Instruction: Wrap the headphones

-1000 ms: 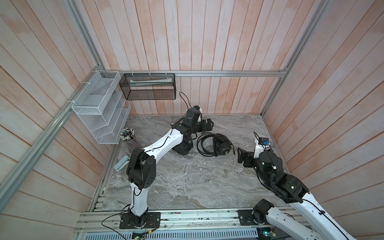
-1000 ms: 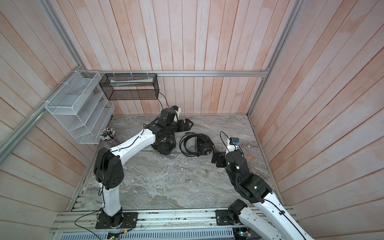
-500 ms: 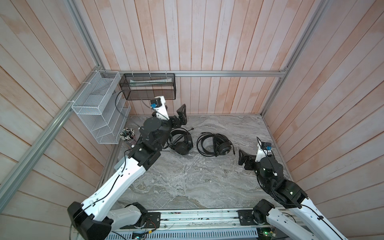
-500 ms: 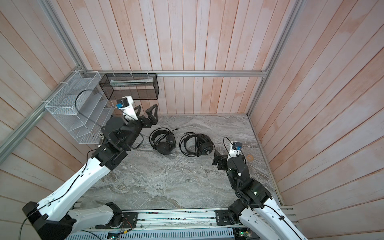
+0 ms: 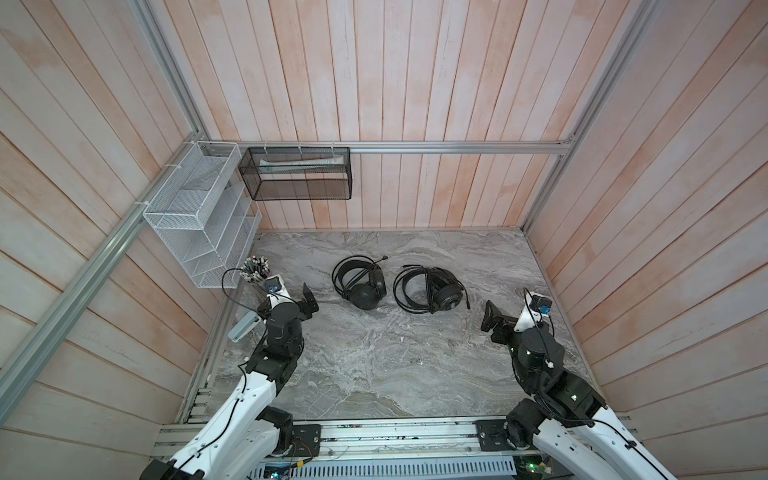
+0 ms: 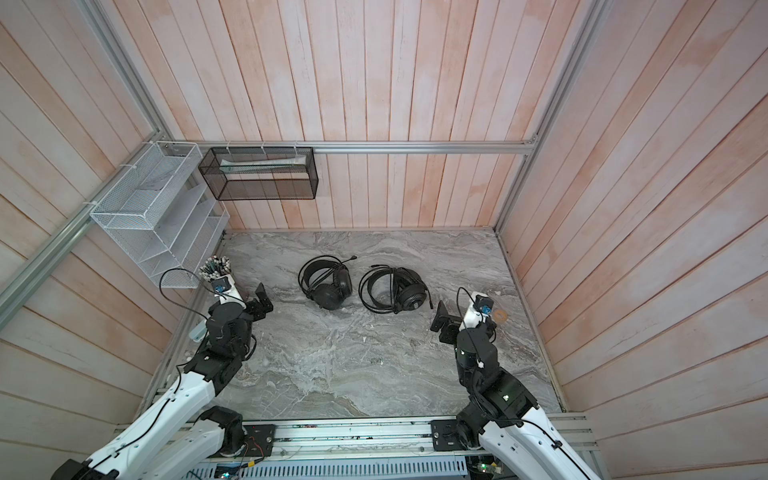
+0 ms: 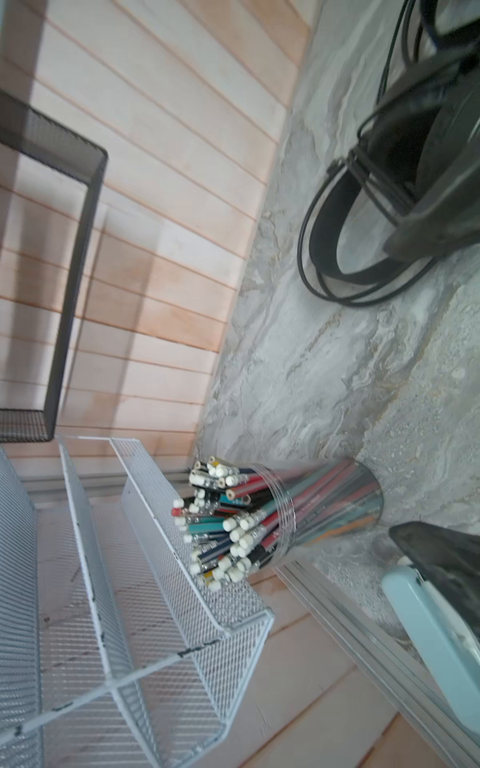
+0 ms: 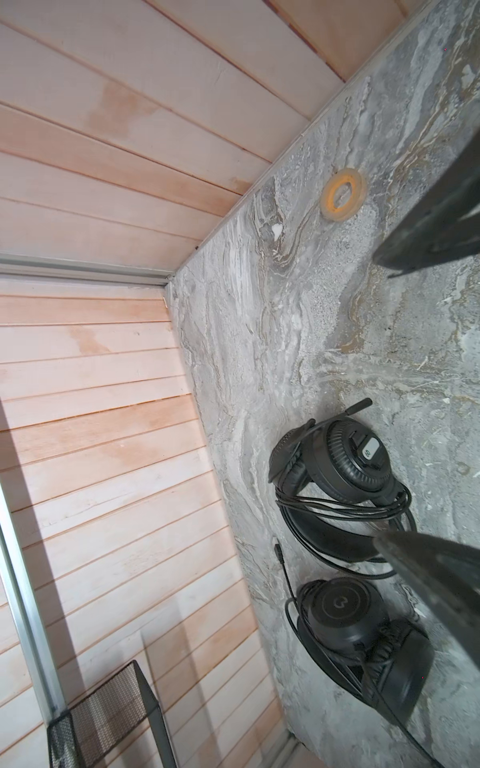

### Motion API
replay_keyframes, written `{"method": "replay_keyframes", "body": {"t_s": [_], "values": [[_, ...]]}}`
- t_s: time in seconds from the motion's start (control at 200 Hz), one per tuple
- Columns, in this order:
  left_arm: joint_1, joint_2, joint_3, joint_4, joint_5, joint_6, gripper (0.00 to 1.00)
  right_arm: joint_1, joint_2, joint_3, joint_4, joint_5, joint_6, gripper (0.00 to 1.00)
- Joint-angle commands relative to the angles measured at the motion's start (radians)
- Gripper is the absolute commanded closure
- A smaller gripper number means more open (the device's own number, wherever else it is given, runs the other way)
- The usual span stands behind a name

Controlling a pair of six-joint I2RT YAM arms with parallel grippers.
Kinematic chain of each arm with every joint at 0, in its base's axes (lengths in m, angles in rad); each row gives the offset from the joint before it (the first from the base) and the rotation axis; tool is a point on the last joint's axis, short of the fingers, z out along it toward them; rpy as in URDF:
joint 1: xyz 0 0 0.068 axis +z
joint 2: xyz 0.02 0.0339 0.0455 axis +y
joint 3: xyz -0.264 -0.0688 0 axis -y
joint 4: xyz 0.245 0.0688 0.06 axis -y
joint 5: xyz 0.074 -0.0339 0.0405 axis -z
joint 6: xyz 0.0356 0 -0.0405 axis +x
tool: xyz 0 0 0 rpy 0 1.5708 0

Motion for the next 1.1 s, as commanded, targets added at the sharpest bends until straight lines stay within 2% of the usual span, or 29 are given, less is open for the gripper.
{"method": "replay_keyframes", "body": {"t_s": [0.0,0.06,0.245,0.31,0.375,0.585,0.8,0.94,1.095], "values": [[0.032,0.059,-0.019,0.113,-0.075,0.014,0.01,-0.002,-0.007,-0.014,0.058,0.050,-0.017,0.02],[0.048,0.080,-0.039,0.146,-0.046,0.006,0.02,-0.003,-0.011,-0.014,0.058,0.042,-0.025,0.02],[0.115,0.197,-0.090,0.336,-0.011,0.131,0.01,-0.001,-0.059,-0.038,0.073,0.022,-0.032,0.02],[0.160,0.235,-0.098,0.362,0.058,0.110,0.01,-0.002,-0.075,-0.045,0.082,0.017,-0.034,0.02],[0.191,0.266,-0.109,0.410,0.133,0.140,0.02,-0.002,-0.085,-0.050,0.087,0.012,-0.035,0.02],[0.271,0.333,-0.180,0.599,0.252,0.212,0.01,-0.003,-0.108,-0.057,0.092,-0.006,-0.036,0.02],[0.281,0.407,-0.206,0.751,0.331,0.246,0.01,-0.003,-0.123,-0.061,0.087,-0.010,-0.042,0.02],[0.280,0.443,-0.205,0.813,0.393,0.223,0.01,-0.003,-0.133,-0.068,0.088,-0.015,-0.038,0.02],[0.278,0.529,-0.226,0.947,0.392,0.208,0.01,-0.003,-0.134,-0.072,0.089,-0.023,-0.039,0.02]]}}
